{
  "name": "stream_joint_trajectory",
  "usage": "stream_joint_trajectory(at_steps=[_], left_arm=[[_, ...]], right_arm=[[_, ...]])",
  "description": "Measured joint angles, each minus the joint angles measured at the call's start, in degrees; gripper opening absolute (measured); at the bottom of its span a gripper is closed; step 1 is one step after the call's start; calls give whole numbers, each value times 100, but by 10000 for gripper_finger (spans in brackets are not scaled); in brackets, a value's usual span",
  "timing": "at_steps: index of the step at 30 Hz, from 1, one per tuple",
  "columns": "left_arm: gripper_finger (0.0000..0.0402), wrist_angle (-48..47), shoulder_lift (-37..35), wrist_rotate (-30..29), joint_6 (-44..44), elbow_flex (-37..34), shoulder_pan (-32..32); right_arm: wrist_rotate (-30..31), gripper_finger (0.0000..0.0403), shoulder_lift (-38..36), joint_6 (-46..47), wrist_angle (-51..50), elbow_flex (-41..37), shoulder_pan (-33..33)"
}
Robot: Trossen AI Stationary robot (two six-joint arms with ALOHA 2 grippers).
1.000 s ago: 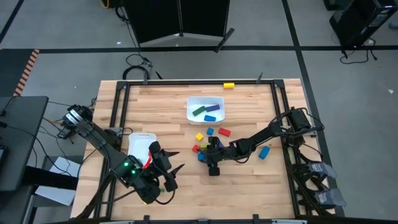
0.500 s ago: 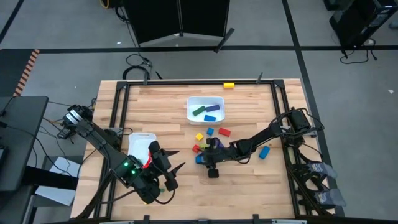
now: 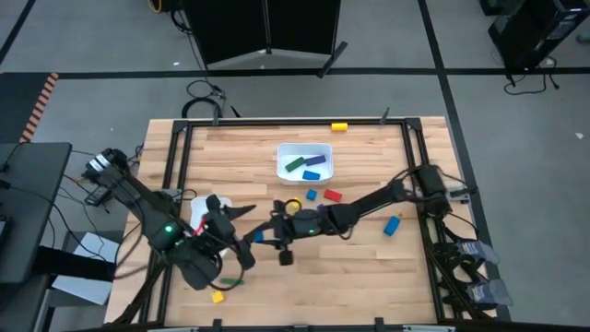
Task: Sort blocks by size
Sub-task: Put the square blue block into the bottom white bin, then put the rectangular green block into the top white bin
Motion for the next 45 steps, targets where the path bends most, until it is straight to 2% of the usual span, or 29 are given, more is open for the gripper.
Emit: stream_joint_trajectory(at_steps=[5, 10, 19, 22, 30, 33, 36, 42, 45], left_arm=[[243, 235, -333, -40, 543, 0, -44], [243, 190, -472, -88, 578, 0, -119], [243, 231, -487, -122, 581, 0, -229], [243, 226, -490, -140, 578, 0, -286], [243, 206, -494, -285, 576, 0, -419], [243, 206, -494, -302, 561, 0, -510], [243, 203, -496, -337, 539, 0, -614], [243, 179, -496, -267, 496, 0, -743], [243, -36, -492, 231, 297, 0, -694]], right_arm=[[-206, 150, 937, -210, -56, 1209, -28], [-446, 151, 1757, -253, -130, 2463, -97], [-663, 160, 3046, -73, -1074, 4414, -292], [-801, 177, 3240, 41, -1305, 4696, -335], [-801, 227, 3118, 44, -1242, 4711, -446], [-784, 233, 2942, 20, -1053, 4470, -486], [-734, 231, 2581, 19, -493, 3772, -549], [64, 218, 1046, -97, 1556, 997, -714], [514, 216, 80, -232, 2116, -456, -778]])
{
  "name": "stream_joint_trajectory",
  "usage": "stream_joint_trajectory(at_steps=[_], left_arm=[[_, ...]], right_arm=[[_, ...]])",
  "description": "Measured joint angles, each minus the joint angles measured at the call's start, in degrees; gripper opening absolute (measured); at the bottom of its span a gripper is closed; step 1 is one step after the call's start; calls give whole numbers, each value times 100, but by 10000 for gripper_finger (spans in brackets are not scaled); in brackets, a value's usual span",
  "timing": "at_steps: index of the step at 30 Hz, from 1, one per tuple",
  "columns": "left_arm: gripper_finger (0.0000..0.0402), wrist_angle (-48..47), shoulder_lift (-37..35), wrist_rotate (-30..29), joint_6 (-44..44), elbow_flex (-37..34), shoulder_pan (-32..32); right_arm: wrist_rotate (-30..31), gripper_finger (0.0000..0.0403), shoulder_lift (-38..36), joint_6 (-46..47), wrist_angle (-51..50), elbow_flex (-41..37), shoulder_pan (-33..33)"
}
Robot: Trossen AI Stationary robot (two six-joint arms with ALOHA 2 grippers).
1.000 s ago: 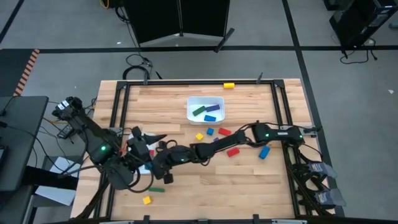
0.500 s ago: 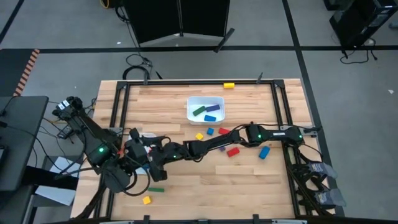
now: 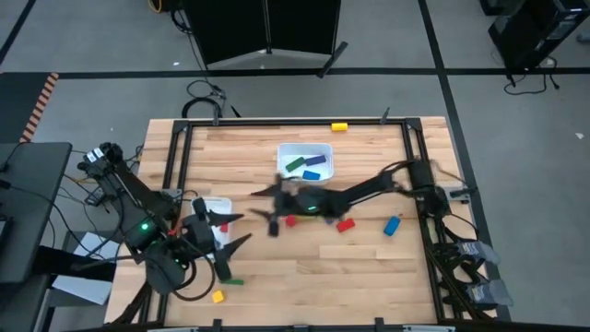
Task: Sort blocks by size
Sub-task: Put the rectangular green block into the top white bin
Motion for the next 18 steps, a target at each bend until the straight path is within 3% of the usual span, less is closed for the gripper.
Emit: stream_joint_trajectory(at_steps=[5, 9, 12, 18], left_arm=[[243, -456, 261, 1740, -379, 0, 512], [243, -501, 667, 3682, -393, 0, 1032], [243, -645, 1042, 4828, -354, 0, 1303], [243, -1010, 1671, 6009, -500, 2, 1419]], right_arm=[[594, 215, -1561, -21, 226, -1886, 9], [1117, 215, -2581, -22, 234, -2935, 92], [1477, 215, -3219, -73, 280, -3529, 179], [1989, 215, -4134, -126, 490, -4328, 294]])
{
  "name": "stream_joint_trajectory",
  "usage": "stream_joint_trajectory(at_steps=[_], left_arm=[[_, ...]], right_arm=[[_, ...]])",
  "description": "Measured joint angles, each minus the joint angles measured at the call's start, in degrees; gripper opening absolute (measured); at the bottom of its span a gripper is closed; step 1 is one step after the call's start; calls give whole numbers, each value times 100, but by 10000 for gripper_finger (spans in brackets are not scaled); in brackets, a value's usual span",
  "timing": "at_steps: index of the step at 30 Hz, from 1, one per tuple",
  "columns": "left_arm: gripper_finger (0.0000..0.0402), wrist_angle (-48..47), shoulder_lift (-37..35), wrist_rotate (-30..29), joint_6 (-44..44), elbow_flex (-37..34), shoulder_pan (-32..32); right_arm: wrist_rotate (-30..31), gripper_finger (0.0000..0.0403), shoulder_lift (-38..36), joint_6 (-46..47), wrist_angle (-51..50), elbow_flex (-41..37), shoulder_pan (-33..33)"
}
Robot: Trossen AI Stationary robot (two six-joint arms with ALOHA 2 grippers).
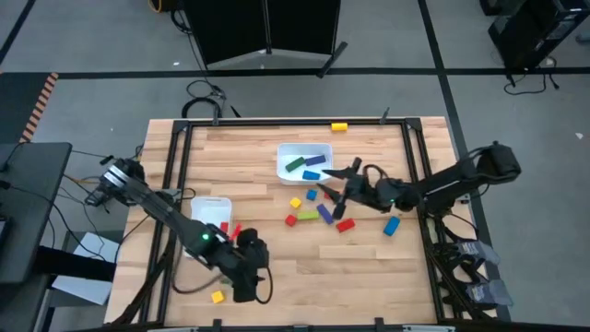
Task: Sort blocks by size
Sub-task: Put the rectangular green block into the top white bin
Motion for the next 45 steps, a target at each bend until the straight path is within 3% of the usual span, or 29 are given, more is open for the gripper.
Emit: stream_joint_trajectory(at_steps=[15, 45], left_arm=[[244, -1204, 1055, 1287, -132, 48, -124], [243, -1414, 2111, 1914, -16, 321, -274]], right_arm=[[1, 215, -229, 0, 38, -172, 20], [-1, 215, -224, -25, 118, -172, 18]])
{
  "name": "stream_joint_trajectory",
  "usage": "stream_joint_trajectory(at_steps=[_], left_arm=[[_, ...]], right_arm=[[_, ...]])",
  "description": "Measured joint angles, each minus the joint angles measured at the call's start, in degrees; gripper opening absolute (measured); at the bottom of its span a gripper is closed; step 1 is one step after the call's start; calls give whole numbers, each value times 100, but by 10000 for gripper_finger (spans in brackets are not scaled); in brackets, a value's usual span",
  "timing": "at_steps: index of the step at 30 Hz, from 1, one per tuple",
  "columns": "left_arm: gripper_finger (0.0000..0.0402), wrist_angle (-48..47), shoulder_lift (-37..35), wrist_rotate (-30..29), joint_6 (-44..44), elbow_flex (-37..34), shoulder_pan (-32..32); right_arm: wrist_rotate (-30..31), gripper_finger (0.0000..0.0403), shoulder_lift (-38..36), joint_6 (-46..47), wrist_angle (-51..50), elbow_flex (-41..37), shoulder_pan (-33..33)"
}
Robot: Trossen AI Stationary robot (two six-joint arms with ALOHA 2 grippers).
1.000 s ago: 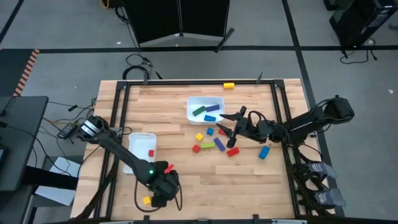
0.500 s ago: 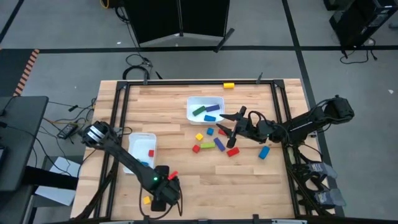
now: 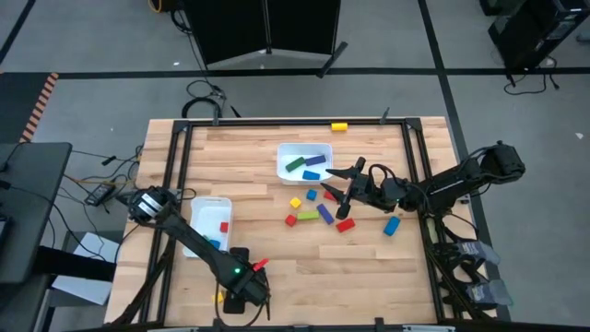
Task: Sort blocks by size
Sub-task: Put the rectangular green block into the top white bin
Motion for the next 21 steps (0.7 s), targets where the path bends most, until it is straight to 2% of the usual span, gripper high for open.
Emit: stream_joint_trajectory(at_steps=[3, 6, 9, 13, 18, 21], left_arm=[[236, -60, 56, 10, -9, 17, 1], [208, -96, 60, -39, -26, 16, 1], [155, -137, 64, -90, -21, 10, 7], [60, -221, 65, -216, 24, 9, 24], [63, -293, 96, -270, 146, 146, 106], [63, -213, 71, -693, 424, 456, 183]], right_arm=[[0, 215, 0, -4, 0, 0, 0], [-1, 215, 0, -9, 0, 0, 0], [-1, 215, 0, -15, 2, 0, 0], [-2, 215, 0, -17, 2, 0, 0], [-2, 215, 0, -19, 2, 0, 0], [-2, 215, 0, -19, 2, 0, 0]])
